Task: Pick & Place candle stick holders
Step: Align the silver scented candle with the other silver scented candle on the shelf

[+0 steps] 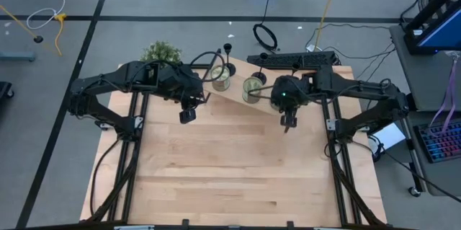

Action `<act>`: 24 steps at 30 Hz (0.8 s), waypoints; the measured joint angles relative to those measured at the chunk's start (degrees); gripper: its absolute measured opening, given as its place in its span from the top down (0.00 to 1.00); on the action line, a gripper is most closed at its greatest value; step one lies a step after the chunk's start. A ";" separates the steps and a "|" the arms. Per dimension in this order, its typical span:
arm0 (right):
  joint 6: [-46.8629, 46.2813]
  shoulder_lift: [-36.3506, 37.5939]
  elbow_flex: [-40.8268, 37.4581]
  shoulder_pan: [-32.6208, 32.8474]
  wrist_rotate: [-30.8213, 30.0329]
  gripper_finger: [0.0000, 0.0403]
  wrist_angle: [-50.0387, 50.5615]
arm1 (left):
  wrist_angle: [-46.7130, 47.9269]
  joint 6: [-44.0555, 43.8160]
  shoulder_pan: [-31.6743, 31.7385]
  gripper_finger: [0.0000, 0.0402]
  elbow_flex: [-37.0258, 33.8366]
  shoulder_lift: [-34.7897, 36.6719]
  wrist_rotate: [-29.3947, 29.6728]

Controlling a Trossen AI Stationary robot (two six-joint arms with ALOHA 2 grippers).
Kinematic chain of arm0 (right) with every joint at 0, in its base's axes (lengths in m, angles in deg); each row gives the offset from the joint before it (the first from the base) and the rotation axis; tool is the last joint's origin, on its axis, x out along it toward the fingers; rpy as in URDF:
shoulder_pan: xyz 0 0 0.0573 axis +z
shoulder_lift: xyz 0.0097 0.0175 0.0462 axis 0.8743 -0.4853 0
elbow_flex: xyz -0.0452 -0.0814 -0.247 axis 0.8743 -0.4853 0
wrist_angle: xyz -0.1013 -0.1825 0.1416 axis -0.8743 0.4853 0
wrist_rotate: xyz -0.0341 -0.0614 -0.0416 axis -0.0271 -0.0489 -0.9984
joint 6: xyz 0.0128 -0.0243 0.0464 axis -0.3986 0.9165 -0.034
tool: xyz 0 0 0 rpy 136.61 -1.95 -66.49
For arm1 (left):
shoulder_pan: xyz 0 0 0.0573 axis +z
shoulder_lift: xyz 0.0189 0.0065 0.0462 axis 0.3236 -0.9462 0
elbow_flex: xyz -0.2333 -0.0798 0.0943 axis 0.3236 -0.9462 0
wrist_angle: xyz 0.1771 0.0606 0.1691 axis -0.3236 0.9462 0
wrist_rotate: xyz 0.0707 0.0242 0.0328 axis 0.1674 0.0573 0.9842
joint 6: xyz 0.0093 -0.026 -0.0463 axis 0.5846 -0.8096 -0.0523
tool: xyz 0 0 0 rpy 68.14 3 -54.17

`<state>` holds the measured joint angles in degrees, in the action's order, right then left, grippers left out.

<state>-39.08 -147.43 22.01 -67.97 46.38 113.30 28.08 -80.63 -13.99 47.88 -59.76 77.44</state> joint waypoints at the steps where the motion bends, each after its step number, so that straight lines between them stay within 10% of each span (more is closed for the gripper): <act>1: 0.00 -0.02 0.00 -0.39 0.08 0.99 -0.15 | 0.00 0.00 -0.01 0.76 0.00 0.00 0.02; 24: -3.06 0.04 -0.03 -2.41 4.71 0.84 -0.65 | 0.04 -0.03 -0.01 0.76 0.00 0.02 0.02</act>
<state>-42.14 -147.39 21.98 -70.37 51.09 112.65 28.13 -80.65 -13.99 47.88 -59.73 77.46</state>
